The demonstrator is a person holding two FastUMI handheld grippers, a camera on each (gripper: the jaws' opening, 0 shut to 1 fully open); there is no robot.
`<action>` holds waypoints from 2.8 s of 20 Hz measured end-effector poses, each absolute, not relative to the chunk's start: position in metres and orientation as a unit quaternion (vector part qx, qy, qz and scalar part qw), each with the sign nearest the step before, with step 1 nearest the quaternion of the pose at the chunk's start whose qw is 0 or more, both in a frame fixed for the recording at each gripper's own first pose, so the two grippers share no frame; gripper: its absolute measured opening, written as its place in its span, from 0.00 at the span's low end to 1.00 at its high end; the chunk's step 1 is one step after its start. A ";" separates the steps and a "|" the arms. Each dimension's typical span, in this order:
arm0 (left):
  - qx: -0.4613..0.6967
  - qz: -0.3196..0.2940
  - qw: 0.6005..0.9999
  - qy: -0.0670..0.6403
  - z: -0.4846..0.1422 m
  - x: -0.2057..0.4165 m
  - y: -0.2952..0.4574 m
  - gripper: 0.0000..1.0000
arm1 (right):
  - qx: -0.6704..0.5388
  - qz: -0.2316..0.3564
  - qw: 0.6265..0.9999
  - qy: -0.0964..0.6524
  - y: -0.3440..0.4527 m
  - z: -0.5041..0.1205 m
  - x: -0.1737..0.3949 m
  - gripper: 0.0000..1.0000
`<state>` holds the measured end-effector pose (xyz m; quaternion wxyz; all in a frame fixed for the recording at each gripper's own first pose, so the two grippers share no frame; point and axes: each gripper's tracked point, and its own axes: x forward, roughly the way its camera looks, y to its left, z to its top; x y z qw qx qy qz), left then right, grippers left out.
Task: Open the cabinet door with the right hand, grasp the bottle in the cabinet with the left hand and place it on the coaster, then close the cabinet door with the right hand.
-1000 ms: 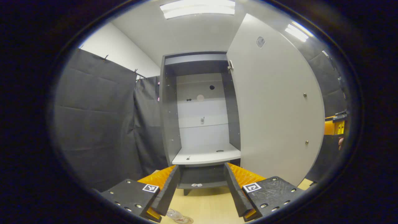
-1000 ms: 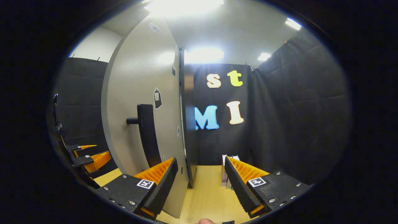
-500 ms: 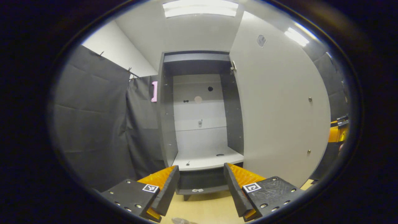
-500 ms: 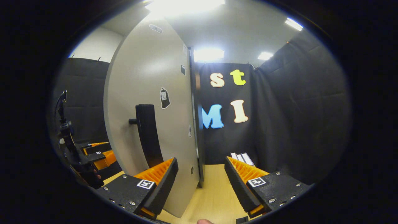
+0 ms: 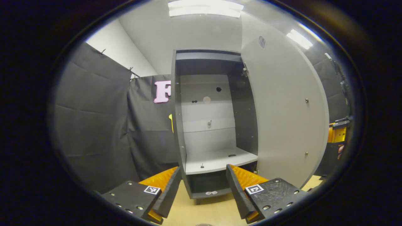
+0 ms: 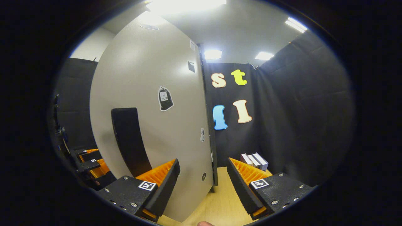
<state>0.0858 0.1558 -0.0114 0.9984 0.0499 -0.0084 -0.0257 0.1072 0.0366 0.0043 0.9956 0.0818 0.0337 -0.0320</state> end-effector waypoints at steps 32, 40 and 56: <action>0.057 0.017 0.998 0.028 -0.025 0.103 0.202 0.87 | 0.099 0.040 0.993 0.059 0.124 -0.004 0.214 0.94; 0.063 0.035 0.997 0.029 -0.025 0.103 0.206 0.87 | 0.093 0.061 0.992 0.057 0.121 -0.008 0.216 0.94; 0.045 0.042 0.998 0.020 -0.022 0.102 0.193 0.82 | 0.090 0.065 0.992 0.053 0.107 -0.019 0.212 0.94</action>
